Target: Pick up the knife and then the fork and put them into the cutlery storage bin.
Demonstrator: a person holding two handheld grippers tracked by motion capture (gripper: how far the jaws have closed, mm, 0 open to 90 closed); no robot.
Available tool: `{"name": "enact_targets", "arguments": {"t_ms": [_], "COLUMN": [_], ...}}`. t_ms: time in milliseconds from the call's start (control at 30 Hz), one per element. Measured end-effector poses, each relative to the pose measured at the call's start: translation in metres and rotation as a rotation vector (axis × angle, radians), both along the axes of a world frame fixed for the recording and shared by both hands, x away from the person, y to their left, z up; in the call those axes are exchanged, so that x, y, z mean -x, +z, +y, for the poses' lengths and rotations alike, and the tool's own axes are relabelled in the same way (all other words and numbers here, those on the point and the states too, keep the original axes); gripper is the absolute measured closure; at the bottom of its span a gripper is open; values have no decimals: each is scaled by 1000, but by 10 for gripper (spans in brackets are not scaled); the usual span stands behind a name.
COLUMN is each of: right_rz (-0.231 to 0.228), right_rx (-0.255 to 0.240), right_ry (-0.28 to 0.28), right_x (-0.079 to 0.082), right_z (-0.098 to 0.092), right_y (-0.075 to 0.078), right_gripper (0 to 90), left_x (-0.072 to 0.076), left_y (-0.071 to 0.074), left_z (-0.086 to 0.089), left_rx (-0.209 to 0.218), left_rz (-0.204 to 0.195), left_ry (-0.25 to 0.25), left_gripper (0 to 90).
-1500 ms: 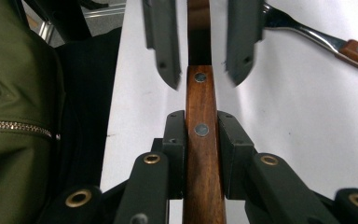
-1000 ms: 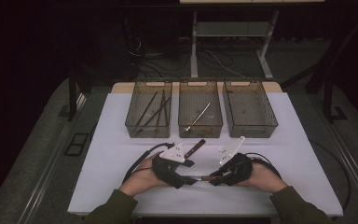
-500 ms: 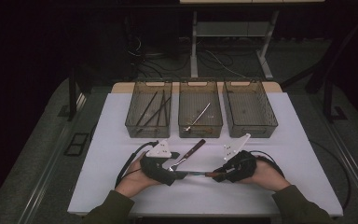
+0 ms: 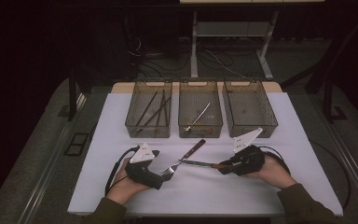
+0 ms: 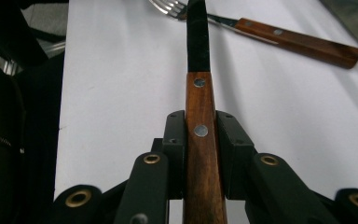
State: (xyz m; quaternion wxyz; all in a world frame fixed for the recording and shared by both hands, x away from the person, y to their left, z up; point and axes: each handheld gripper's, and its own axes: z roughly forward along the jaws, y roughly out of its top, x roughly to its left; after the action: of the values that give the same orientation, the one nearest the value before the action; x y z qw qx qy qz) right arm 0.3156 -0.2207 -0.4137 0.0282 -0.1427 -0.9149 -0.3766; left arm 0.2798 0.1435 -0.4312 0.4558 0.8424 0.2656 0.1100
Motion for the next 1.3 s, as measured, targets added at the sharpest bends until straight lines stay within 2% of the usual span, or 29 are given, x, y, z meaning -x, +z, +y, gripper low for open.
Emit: {"name": "enact_targets", "arguments": {"t_ms": [133,233,300,500,967,1300], "right_rz": [-7,16,14,3,-12,-28], "right_rx": [-17,-38,-45,-49,-99,-91], "right_ry": [-27,-66,-82,-117,-196,-290], "right_x": [-2,-1,-2,-4,-9,-15], "right_z": [-6,-9,-11,-18,-42,-59], "right_y": [3,6,7,11,23,32], "right_gripper": [745,745,745,744,745,745], "left_x": [2,1,-1,-1,-1,-1], "left_y": [-4,-6,-7,-7,-8,-9], "left_z": [10,14,14,12,12,12], "left_rx": [-2,-2,6,-7,-19,-23], "left_rz": [0,8,20,16,22,24], "left_ry": [29,37,36,30,40,37], "left_gripper": [0,0,0,0,0,0]}}
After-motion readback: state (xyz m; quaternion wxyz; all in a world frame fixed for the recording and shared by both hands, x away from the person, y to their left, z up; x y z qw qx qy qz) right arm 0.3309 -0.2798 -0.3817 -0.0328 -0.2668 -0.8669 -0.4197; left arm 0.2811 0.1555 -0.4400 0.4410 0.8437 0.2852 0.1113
